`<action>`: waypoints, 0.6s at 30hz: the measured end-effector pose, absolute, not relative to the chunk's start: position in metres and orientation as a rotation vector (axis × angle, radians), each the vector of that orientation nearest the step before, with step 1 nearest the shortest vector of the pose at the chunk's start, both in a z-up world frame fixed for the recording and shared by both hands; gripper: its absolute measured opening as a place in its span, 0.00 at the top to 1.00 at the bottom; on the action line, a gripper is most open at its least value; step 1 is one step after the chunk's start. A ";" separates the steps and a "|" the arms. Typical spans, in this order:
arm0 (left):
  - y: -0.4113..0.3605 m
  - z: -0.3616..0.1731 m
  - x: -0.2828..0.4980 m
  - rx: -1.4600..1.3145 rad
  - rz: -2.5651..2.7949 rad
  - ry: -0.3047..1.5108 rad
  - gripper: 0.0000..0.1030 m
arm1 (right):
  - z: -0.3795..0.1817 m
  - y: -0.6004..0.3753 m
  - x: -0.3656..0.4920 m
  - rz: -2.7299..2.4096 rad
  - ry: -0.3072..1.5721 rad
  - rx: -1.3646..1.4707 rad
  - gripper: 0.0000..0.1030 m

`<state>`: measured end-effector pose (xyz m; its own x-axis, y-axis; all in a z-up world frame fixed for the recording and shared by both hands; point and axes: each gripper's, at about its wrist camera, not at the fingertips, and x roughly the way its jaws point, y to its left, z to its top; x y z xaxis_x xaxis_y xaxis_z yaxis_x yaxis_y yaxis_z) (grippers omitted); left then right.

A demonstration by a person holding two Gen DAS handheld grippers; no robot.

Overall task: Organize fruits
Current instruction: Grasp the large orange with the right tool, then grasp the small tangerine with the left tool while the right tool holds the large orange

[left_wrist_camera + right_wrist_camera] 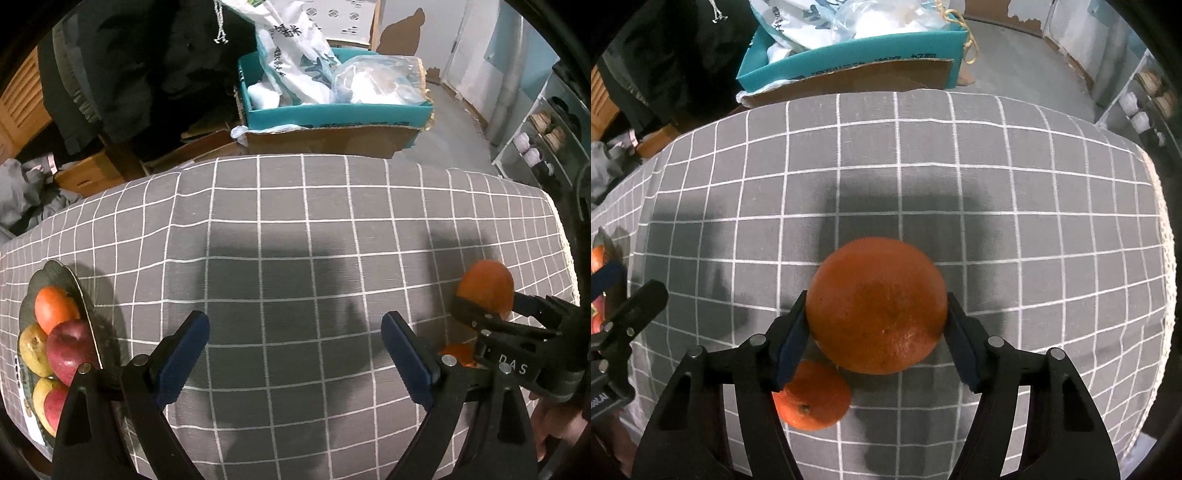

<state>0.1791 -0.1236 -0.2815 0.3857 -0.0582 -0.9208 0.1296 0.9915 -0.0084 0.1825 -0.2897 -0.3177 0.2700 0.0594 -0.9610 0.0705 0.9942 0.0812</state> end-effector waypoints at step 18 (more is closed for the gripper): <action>-0.193 -0.283 0.144 0.155 -0.269 1.173 0.08 | -0.276 -0.353 0.109 -0.151 1.206 0.177 0.35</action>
